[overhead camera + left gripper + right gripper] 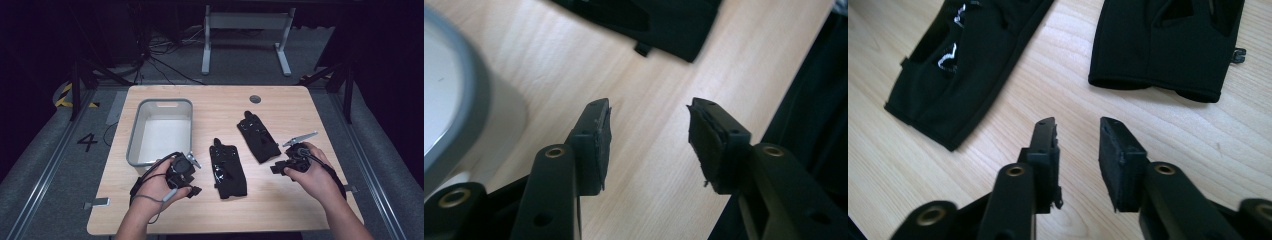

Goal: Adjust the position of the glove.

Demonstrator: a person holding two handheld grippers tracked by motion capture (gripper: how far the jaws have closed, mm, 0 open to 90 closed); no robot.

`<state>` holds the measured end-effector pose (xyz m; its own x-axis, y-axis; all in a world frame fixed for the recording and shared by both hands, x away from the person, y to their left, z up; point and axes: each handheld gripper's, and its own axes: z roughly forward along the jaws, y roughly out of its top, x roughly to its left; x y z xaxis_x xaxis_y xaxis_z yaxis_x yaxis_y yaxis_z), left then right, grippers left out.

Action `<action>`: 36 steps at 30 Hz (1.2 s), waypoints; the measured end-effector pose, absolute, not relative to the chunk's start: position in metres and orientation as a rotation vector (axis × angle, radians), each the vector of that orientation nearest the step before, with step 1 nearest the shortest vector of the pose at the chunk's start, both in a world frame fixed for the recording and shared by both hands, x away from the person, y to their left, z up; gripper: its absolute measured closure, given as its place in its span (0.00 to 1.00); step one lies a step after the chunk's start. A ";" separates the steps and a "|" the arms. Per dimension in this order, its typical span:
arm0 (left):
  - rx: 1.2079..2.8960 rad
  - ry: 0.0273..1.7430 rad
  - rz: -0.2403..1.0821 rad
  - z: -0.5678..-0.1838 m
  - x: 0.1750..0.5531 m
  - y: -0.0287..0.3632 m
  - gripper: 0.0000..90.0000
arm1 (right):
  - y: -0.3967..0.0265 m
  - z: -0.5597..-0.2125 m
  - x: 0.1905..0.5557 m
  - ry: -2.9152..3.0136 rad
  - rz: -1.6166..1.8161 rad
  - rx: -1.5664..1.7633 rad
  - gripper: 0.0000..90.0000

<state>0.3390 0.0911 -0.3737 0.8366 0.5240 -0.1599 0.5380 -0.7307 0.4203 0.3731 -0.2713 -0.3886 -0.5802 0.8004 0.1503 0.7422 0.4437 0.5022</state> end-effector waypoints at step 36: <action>2.483 0.851 0.025 -0.368 0.327 0.109 0.52 | -0.196 -0.411 0.347 2.785 0.829 1.052 0.73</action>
